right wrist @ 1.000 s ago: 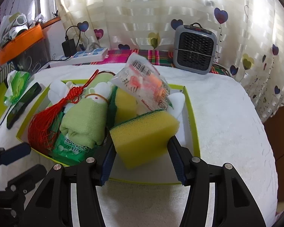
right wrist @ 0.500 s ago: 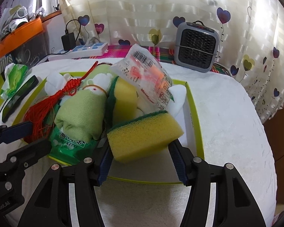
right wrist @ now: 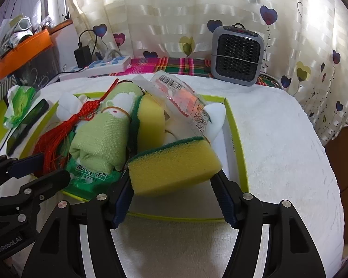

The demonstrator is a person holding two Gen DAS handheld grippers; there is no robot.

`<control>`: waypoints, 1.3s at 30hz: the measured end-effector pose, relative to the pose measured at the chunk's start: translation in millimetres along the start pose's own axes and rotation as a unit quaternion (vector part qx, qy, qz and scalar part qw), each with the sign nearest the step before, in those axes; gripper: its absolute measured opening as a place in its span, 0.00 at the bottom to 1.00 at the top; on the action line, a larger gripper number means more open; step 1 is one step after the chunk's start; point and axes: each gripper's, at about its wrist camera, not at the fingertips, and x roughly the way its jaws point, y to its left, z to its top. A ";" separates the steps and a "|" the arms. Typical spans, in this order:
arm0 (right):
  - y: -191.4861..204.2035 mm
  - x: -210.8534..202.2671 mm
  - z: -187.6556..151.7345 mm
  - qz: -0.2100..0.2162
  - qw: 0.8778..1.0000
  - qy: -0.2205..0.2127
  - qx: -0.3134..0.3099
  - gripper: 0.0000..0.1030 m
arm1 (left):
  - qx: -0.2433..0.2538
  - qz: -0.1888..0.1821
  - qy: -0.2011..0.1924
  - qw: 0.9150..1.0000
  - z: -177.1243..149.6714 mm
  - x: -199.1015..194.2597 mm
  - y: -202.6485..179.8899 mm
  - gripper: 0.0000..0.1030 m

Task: Organize soft objects
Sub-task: 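Carry the sponge with the right tool over the box and lower it, then open the right tool to release the sponge and withdraw both tools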

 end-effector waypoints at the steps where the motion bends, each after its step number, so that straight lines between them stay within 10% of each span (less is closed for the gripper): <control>1: -0.3 -0.7 -0.3 0.002 1.000 0.000 0.001 0.63 | 0.001 0.002 0.000 1.000 -0.1 -0.1 -0.8 0.43; 39: -9.8 -47.4 -19.4 0.036 0.997 -0.053 0.038 0.64 | -0.001 0.008 -0.025 1.000 -15.5 -37.1 -8.7 0.43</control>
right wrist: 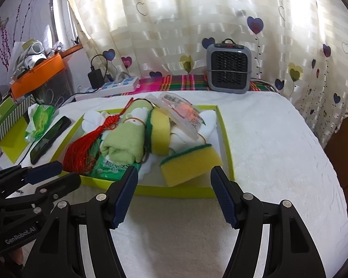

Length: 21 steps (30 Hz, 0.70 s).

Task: Organize soft objects
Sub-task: 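Open the right tool to release the sponge and withdraw both tools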

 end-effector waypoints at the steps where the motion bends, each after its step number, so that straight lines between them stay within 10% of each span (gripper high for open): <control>1: -1.3 -0.4 -1.0 0.000 1.000 0.001 0.004 0.64 | 0.000 0.000 0.000 1.000 0.0 0.1 0.0 0.43; 21: -5.6 -14.7 -33.0 0.007 1.000 0.025 0.008 0.64 | -0.004 0.012 0.029 0.999 -36.8 -6.8 -5.7 0.43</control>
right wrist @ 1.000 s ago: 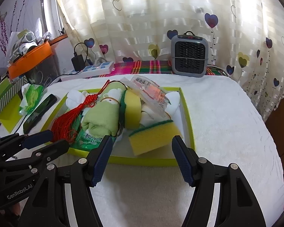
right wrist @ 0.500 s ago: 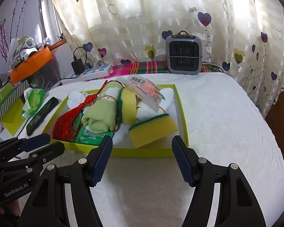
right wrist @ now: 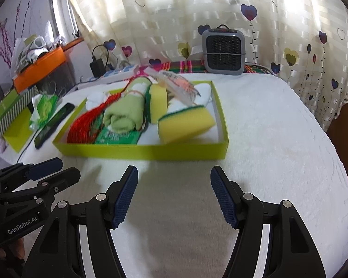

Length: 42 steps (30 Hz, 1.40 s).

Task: Organize soft objects

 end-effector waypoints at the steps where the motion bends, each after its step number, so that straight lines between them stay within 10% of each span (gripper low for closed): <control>1: -0.3 -0.3 -1.8 0.000 1.000 0.001 0.000 0.64 | -0.002 0.001 0.002 1.000 -2.3 0.3 -0.4 0.43; 42: -4.7 -4.6 -47.6 -0.057 0.996 0.067 -0.033 0.72 | -0.031 0.058 0.009 0.998 -54.0 -2.1 -15.3 0.48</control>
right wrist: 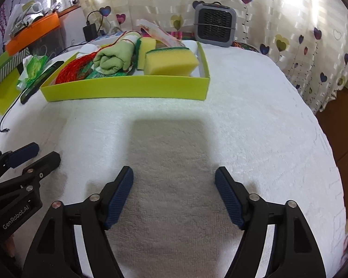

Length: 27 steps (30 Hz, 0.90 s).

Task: Organize soft objects

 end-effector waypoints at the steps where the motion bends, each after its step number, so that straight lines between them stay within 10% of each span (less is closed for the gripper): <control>1: -0.8 -0.5 -0.5 0.002 1.000 0.000 0.002 0.72 | 0.000 0.000 0.000 1.000 0.0 0.1 -0.1 0.48; 27: 1.9 0.1 -1.3 0.003 1.000 -0.001 0.003 0.73 | 0.004 0.004 -0.001 1.000 0.0 0.2 0.2 0.49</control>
